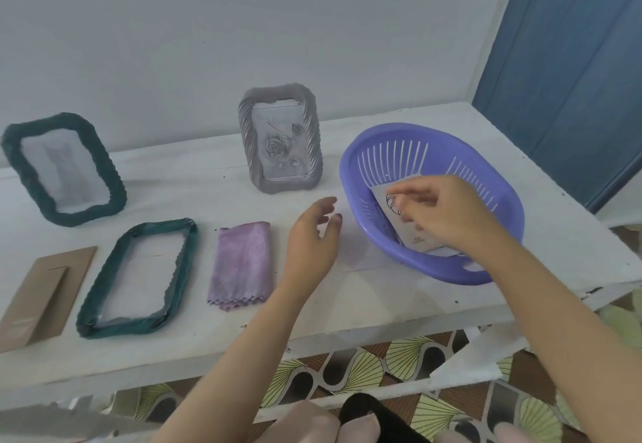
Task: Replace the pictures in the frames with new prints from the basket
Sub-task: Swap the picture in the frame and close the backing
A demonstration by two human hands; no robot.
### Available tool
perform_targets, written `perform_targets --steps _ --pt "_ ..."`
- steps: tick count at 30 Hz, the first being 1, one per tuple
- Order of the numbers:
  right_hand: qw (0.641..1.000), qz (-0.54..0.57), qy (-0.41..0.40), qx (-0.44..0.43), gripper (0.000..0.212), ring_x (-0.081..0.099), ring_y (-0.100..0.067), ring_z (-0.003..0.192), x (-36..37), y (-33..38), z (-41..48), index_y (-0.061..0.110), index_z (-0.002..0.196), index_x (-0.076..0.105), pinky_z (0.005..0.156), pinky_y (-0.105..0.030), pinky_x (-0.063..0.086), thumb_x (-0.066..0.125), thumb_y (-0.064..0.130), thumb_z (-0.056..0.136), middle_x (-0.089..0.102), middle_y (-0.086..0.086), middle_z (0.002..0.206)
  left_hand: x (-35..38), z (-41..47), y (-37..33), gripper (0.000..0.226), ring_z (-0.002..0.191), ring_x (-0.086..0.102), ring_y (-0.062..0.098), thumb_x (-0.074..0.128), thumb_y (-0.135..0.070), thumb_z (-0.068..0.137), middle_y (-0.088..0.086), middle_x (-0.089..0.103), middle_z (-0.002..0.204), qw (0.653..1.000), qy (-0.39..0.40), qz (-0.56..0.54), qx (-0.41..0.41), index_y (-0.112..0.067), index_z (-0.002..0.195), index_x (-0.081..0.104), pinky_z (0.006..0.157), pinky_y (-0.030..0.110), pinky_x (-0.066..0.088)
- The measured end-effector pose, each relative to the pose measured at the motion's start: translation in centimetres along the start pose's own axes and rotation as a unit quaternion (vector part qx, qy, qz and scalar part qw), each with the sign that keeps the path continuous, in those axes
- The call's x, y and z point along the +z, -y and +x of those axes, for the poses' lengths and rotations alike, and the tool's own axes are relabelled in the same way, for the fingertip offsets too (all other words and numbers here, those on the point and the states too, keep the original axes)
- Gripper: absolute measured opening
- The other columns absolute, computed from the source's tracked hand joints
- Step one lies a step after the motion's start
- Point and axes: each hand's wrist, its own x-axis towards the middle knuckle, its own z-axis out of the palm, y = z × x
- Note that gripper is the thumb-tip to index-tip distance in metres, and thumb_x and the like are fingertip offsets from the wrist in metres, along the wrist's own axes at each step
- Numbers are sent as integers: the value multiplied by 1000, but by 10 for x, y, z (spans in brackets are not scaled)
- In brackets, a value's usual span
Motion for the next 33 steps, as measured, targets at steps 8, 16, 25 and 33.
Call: perform_targets --steps 8,16,25,33 --pt "923 -328 98 177 53 51 -25 90 -16 -25 31 13 123 48 68 -27 37 70 23 77 59 -9 111 0 -5 -15 51 116 50 5 65 -37 83 -12 53 129 993 92 -54 46 -32 131 48 91 24 47" --pt "917 -328 61 220 54 55 -27 73 -12 -28 33 4 115 40 50 -28 36 72 5 72 51 -8 83 -2 -5 -15 54 115 51 7 67 -46 76 -10 55 126 992 97 -76 32 -39 127 50 93 35 50" --pt "962 -237 -90 102 31 51 -30 84 -23 -25 26 6 111 47 64 -32 39 54 1 81 60 -14 96 -5 -5 -19 54 117 45 3 70 -37 78 -13 49 130 995 69 -33 63 -36 128 48 99 25 41" --pt "956 -152 -227 -107 36 59 -24 71 -17 1 -3 14 118 45 63 -30 44 56 9 84 65 0 72 -14 -4 -60 31 116 51 7 58 -19 90 -15 57 122 985 36 -73 153 -33 117 53 97 27 42"
